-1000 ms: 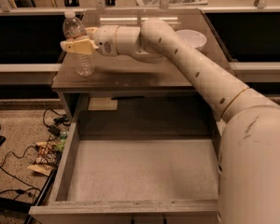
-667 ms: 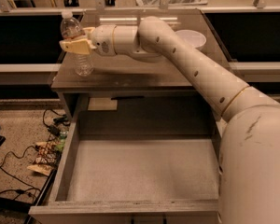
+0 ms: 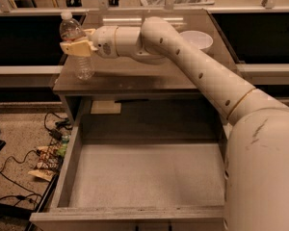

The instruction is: Place water bottle into top drawer

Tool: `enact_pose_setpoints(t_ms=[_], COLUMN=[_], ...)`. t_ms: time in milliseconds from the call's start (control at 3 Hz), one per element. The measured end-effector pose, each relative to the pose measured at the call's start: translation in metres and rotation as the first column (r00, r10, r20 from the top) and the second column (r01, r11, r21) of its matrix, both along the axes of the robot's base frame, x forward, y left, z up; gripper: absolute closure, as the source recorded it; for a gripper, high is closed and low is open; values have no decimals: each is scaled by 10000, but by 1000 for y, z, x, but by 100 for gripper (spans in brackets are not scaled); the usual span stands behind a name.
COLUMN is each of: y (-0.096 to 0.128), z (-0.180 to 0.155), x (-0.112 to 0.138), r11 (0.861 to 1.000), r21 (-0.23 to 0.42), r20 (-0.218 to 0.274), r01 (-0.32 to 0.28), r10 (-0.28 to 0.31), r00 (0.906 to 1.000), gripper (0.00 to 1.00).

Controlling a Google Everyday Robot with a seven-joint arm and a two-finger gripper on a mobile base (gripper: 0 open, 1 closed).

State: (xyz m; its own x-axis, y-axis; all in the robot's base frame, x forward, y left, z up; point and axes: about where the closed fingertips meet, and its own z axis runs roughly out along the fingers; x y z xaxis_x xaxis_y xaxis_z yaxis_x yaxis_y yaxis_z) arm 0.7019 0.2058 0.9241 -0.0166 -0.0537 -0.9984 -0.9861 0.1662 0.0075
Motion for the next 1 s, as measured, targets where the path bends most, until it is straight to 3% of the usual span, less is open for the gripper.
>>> enact_pose_setpoints(t_ms=[333, 667, 1000], y=[-2, -15, -25], z=[32, 79, 124], x=[-17, -56, -149], r11=[9996, 9988, 9965], r21=[76, 445, 807], r20=[363, 1055, 1561], r01=[-262, -194, 194], r10=[259, 146, -319], r00=[9990, 9943, 9872], gripper=[100, 100, 100])
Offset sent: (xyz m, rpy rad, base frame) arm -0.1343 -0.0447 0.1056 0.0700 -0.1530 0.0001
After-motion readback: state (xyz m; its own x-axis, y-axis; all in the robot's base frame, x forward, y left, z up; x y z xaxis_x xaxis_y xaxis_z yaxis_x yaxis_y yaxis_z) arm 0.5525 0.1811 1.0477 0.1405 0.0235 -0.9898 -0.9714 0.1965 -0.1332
